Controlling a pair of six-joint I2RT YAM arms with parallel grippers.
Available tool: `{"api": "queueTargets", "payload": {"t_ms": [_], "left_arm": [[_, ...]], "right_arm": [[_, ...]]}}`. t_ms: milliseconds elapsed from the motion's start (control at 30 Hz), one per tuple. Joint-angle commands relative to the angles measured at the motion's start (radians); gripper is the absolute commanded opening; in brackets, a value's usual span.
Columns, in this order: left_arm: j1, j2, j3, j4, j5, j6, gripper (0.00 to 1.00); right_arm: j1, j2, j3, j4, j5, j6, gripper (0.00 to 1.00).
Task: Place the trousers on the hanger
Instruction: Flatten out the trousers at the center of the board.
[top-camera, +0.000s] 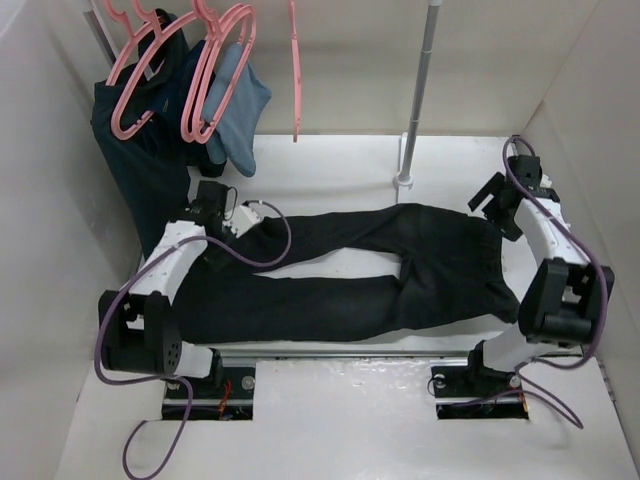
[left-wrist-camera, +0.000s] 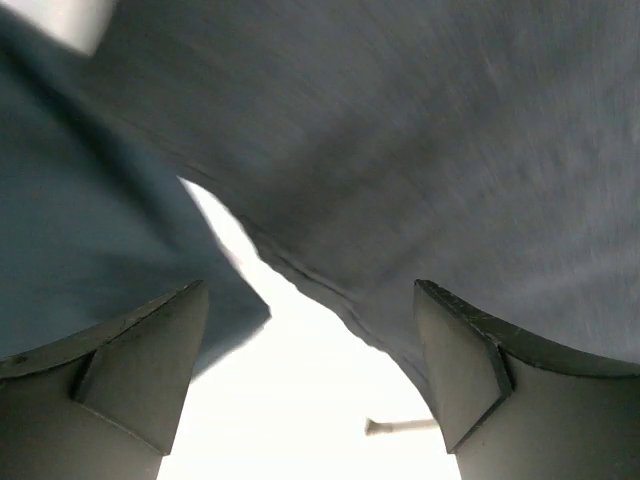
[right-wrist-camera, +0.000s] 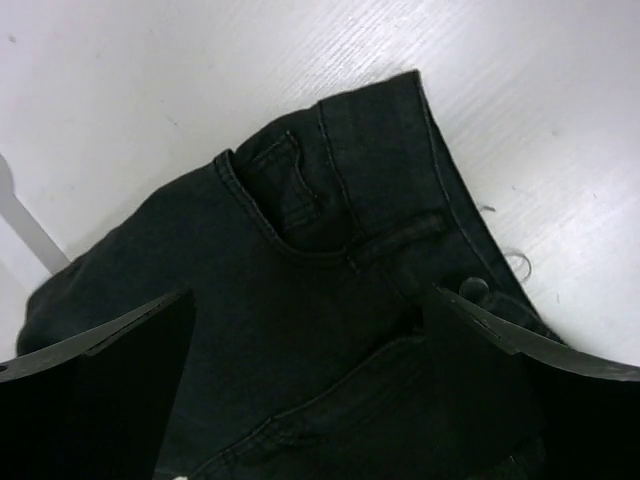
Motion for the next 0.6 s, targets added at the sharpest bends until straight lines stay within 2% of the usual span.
{"api": "queueTargets", "payload": {"t_ms": [0,200,333,400,433,467,500,533,567], "left_arm": [[0.007,-0.024,0.026,0.027,0.091,-0.038,0.81],[-0.007,0.146,-0.064,0.183,-0.074,0.000,0.82],[0.013,0.214,-0.084,0.163,-0.083,0.026,0.84],[0.023,0.233,-0.106,0.149,-0.092,0.038,0.82],[0.023,0.233,-0.115,0.149,-0.092,0.039,0.77],[0.023,0.243,-0.115,0.165,-0.092,0.039,0.68],[0.023,0.243,-0.126,0.175,-0.092,0.039,0.39],[0.023,0.243,-0.126,0.176,-0.092,0.039,0.25],[0.023,0.253,-0.111,0.176,-0.092,0.020,0.10]], "right_arm": [[-0.031,0.076,0.111,0.035,-0.068,-0.134,1.00],[-0.081,0.301,0.211,0.004,-0.122,-0.198,1.00],[-0.081,0.423,0.279,-0.021,-0.104,-0.227,1.00],[-0.081,0.473,0.300,-0.031,-0.146,-0.228,1.00],[-0.081,0.473,0.300,-0.031,-0.163,-0.237,1.00],[-0.081,0.486,0.300,-0.018,-0.177,-0.237,1.00],[-0.081,0.486,0.300,-0.018,-0.177,-0.237,0.98],[-0.081,0.496,0.291,-0.004,-0.177,-0.237,0.90],[-0.081,0.496,0.291,-0.004,-0.168,-0.237,0.78]]}}
